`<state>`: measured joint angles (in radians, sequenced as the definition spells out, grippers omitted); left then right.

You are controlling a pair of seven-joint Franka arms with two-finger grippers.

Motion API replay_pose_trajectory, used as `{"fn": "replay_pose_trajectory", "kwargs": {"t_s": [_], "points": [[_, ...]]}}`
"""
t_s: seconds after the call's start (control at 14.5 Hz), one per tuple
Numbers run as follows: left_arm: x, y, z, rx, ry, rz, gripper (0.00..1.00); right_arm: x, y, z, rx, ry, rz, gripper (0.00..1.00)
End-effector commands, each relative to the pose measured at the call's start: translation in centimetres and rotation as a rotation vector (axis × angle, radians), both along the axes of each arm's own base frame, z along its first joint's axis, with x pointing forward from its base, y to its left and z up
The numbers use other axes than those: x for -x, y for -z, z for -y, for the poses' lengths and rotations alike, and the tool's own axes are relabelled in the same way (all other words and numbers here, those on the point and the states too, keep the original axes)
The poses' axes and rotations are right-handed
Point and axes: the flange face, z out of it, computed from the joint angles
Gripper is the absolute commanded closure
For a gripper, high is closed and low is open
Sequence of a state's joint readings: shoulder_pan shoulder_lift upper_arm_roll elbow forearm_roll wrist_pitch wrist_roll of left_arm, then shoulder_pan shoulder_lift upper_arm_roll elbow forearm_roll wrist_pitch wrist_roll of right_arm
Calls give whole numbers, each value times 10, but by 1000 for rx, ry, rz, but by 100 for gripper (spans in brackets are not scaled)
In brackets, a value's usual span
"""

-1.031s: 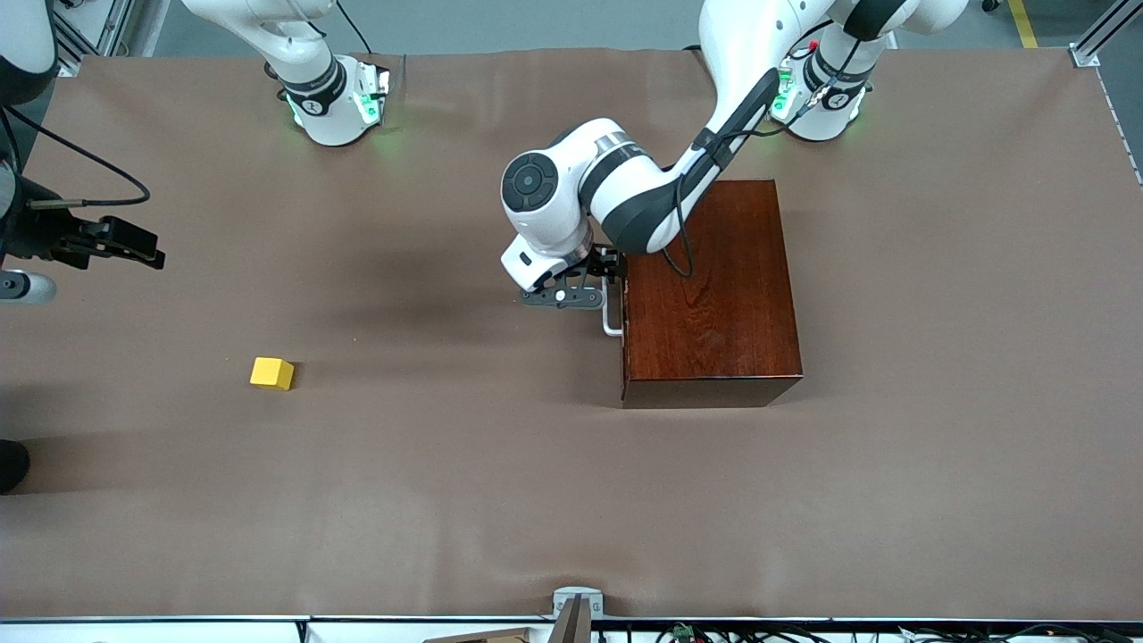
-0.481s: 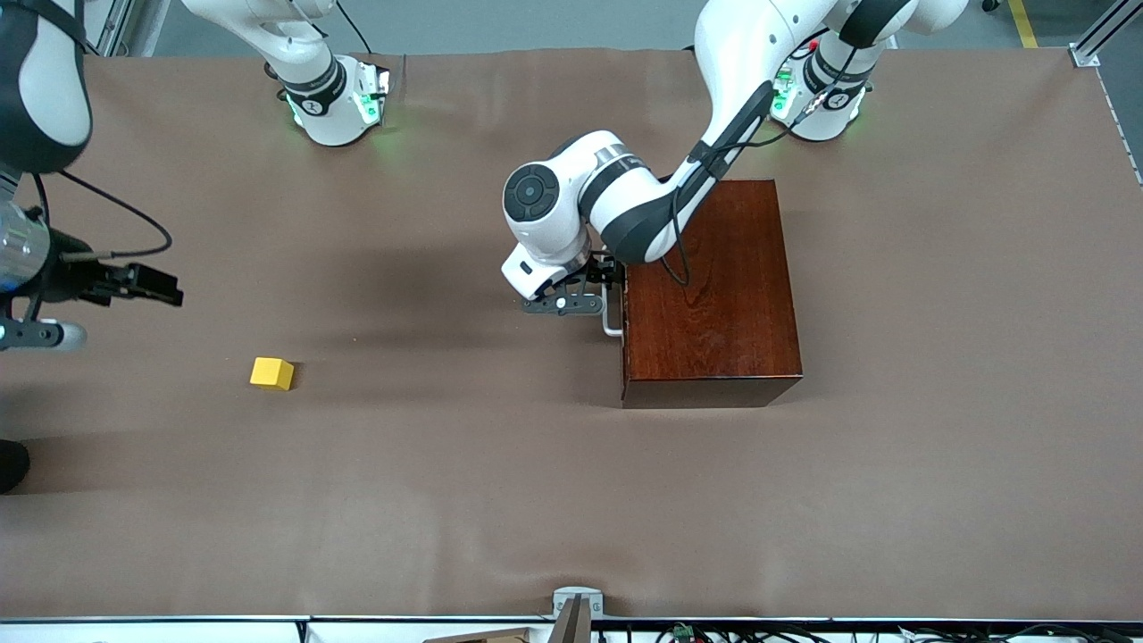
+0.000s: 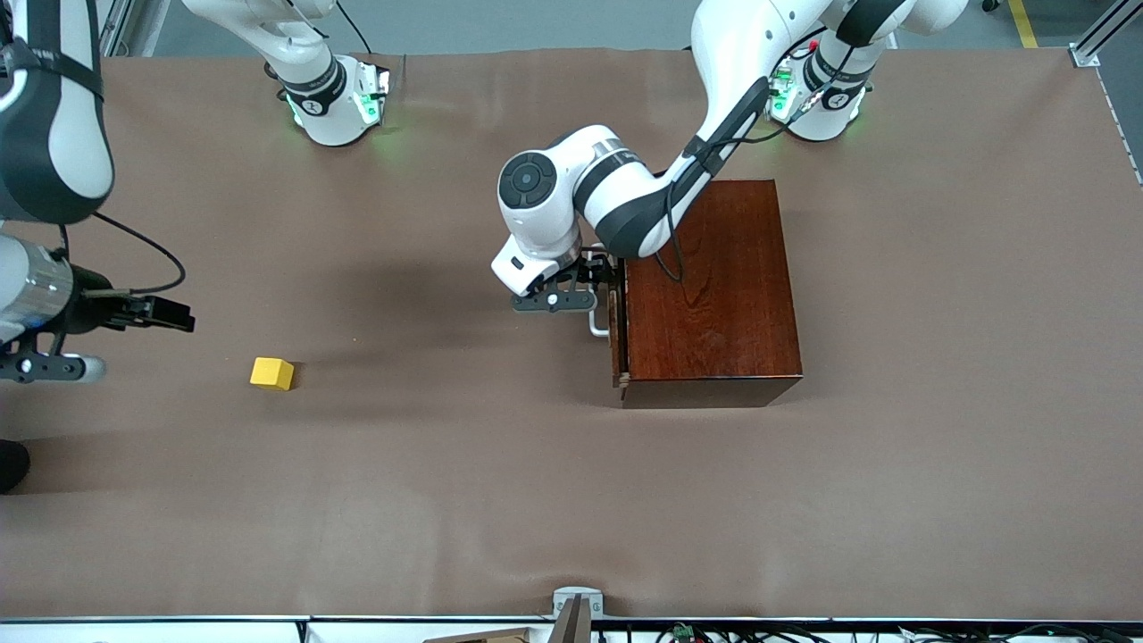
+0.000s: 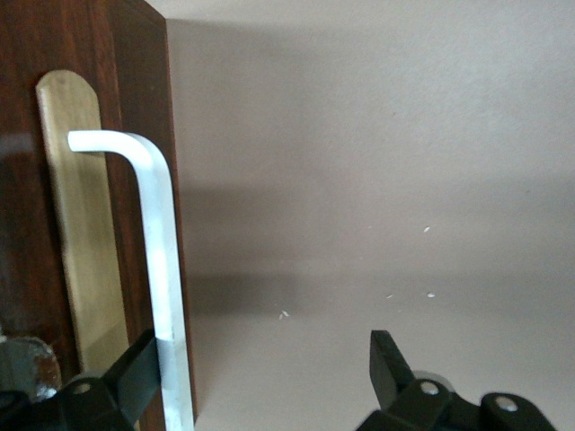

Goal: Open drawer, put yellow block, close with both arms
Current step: 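Pull the drawer open with the left gripper while the right gripper grasps the cube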

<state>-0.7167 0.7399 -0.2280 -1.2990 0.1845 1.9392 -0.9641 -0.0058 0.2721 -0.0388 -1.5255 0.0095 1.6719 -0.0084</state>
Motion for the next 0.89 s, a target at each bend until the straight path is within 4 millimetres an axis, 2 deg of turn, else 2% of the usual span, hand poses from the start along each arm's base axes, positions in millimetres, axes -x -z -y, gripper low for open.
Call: {"fn": "replay_pose_trajectory", "kwargs": {"t_s": [0.0,0.28,0.62,0.83], "points": [[-4,2,12,32,-25,37,0,-5,23,1,0,13,21,0],[0,14,16,36,-19,33,0,-8,57,2,2,16,44,0],[-2,11,18,55,-19,45,0,-21,99,9,4,25,37,0],[6,7,29,88,-4,61,0,-27,119,10,6,25,39,0]]}}
